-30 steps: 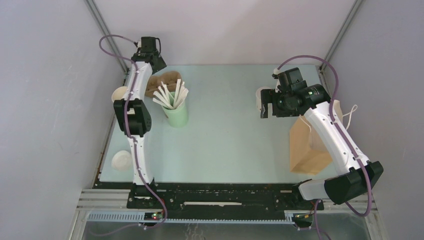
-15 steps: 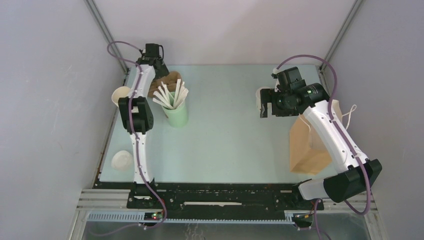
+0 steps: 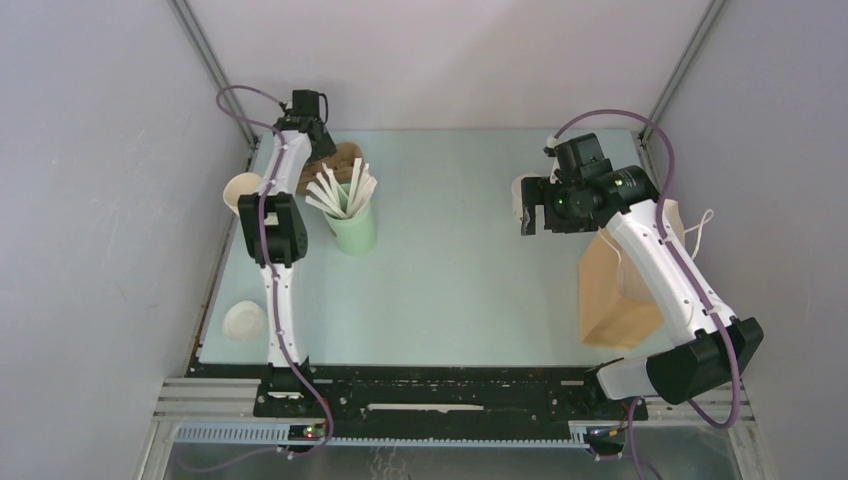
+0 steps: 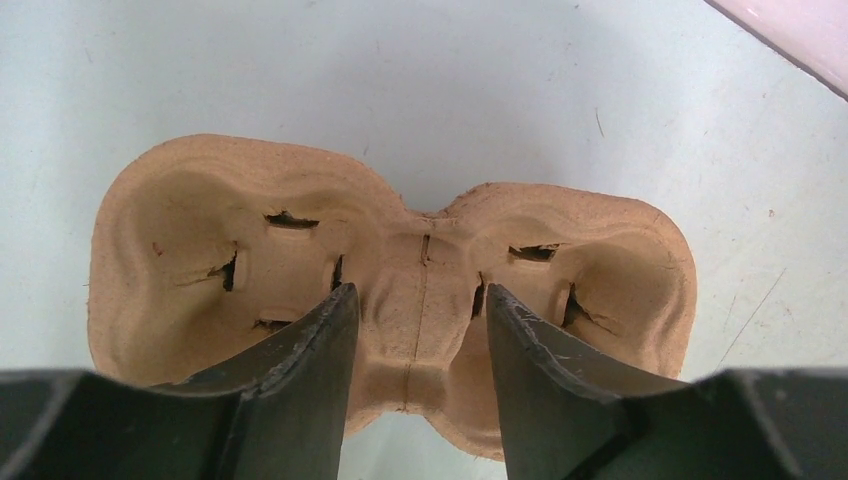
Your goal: Pack the takeout coffee
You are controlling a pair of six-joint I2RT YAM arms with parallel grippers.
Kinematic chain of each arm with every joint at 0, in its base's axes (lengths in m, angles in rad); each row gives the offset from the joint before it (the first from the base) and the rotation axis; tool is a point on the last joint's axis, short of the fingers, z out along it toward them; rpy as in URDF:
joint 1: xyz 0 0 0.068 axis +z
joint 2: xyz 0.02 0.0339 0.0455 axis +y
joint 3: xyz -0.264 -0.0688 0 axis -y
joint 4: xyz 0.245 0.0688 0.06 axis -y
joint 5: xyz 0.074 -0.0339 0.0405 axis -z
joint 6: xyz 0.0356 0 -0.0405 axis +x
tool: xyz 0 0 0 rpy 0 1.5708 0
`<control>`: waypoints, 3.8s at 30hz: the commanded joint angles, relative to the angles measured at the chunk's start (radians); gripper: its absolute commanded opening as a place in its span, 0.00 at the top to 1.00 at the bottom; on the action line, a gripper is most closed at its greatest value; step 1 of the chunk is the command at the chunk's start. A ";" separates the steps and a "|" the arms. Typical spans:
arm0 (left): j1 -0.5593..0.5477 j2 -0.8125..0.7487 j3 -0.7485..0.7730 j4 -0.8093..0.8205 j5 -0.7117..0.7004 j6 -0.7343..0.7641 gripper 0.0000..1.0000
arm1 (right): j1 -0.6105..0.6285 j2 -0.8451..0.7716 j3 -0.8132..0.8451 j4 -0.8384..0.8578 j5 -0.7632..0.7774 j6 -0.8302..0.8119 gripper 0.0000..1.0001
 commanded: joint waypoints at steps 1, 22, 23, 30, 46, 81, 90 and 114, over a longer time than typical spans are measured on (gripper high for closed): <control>-0.005 0.004 0.064 0.003 -0.004 0.004 0.44 | -0.010 -0.003 0.030 0.005 -0.006 0.000 0.01; -0.010 0.004 0.055 -0.042 -0.039 0.046 0.57 | -0.013 -0.002 0.026 0.006 -0.006 0.001 0.01; -0.010 0.000 0.057 -0.042 -0.042 0.048 0.59 | -0.013 -0.003 0.028 0.006 -0.006 0.001 0.01; -0.010 -0.070 0.067 -0.033 -0.077 0.048 0.65 | -0.013 -0.005 0.032 0.006 -0.006 0.000 0.01; -0.003 -0.155 0.133 -0.147 -0.093 -0.035 0.80 | -0.009 -0.022 0.033 0.010 -0.006 -0.001 0.01; -0.003 -0.153 0.043 -0.162 0.027 -0.139 1.00 | 0.005 -0.027 0.041 0.012 -0.027 -0.001 0.01; -0.047 -0.298 -0.172 0.056 -0.047 -0.129 1.00 | 0.008 -0.029 0.041 0.010 -0.026 -0.004 0.01; -0.104 -0.297 -0.056 -0.029 -0.240 -0.023 1.00 | 0.009 -0.043 0.030 0.015 -0.020 -0.007 0.01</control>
